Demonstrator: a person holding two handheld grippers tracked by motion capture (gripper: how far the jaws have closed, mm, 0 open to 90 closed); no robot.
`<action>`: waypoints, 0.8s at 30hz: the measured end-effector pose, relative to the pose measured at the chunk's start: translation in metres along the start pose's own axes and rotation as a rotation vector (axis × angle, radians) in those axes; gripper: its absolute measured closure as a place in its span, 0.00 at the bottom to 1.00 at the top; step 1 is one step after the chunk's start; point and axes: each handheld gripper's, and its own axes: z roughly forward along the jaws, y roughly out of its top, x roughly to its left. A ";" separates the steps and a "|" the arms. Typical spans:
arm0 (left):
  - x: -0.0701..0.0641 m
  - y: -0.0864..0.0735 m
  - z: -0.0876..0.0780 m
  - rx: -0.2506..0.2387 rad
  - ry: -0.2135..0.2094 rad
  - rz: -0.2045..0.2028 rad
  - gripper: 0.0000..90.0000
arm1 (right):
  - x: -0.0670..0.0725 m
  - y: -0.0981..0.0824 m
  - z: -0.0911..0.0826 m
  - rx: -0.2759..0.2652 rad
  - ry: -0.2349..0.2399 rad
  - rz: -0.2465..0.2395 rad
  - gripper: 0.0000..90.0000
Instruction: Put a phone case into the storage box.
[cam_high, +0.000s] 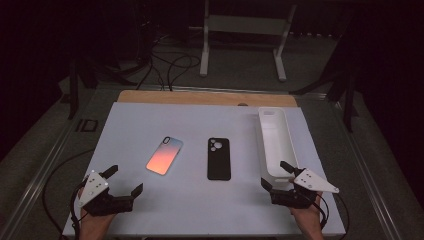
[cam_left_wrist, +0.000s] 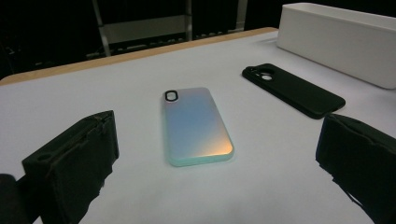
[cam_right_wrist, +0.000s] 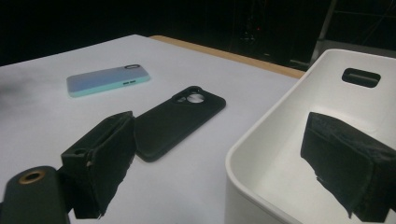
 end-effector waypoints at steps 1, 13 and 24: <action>0.000 0.000 0.000 0.000 0.000 0.000 0.00 | 0.000 0.000 0.000 0.000 0.000 0.000 0.11; 0.002 0.000 -0.002 0.003 0.021 -0.030 0.00 | 0.001 0.000 0.000 0.001 0.002 0.001 0.12; 0.002 0.003 0.001 0.019 0.031 -0.038 0.00 | 0.000 -0.002 0.001 -0.005 -0.005 0.010 0.12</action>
